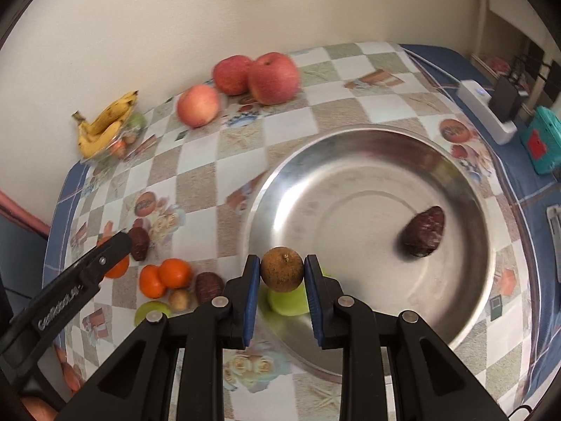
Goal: Organize fruits
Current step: 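Carry the tangerine and kiwi into the steel bowl and release both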
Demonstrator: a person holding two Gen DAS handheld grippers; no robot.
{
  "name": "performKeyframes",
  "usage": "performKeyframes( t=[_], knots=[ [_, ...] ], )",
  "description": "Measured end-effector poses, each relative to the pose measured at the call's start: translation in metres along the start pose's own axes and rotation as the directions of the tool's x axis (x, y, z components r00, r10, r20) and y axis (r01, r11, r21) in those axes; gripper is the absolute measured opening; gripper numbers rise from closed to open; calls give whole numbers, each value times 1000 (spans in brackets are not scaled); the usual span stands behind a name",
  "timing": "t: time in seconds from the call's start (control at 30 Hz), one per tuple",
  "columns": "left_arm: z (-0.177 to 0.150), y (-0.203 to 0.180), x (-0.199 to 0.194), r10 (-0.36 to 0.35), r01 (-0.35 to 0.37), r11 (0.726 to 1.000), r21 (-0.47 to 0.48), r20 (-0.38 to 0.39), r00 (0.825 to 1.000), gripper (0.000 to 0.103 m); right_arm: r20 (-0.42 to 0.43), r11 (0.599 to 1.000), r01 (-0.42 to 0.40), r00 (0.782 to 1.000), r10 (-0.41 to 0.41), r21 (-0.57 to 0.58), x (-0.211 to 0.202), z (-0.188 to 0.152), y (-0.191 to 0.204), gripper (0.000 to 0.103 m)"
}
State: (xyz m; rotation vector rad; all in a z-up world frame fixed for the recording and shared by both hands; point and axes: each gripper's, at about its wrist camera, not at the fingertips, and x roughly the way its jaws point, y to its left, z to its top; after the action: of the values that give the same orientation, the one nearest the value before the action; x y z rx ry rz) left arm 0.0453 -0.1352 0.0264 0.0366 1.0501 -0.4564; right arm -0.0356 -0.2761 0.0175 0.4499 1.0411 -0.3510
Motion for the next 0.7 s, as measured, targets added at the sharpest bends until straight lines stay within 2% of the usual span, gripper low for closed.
performKeyframes(
  t=[0.37, 0.53, 0.7],
  knots=[
    [-20, -73, 8, -114, 119, 979, 165, -40, 993, 38, 10, 983, 35, 999, -38, 179, -9, 3, -70, 27],
    [-20, -91, 9, -141, 136, 965, 225, 4, 990, 38, 9, 983, 42, 999, -45, 180, -9, 3, -75, 27],
    [-18, -95, 14, -158, 147, 961, 232, 28, 987, 38, 9, 984, 44, 999, -46, 171, -10, 2, -74, 27]
  ],
)
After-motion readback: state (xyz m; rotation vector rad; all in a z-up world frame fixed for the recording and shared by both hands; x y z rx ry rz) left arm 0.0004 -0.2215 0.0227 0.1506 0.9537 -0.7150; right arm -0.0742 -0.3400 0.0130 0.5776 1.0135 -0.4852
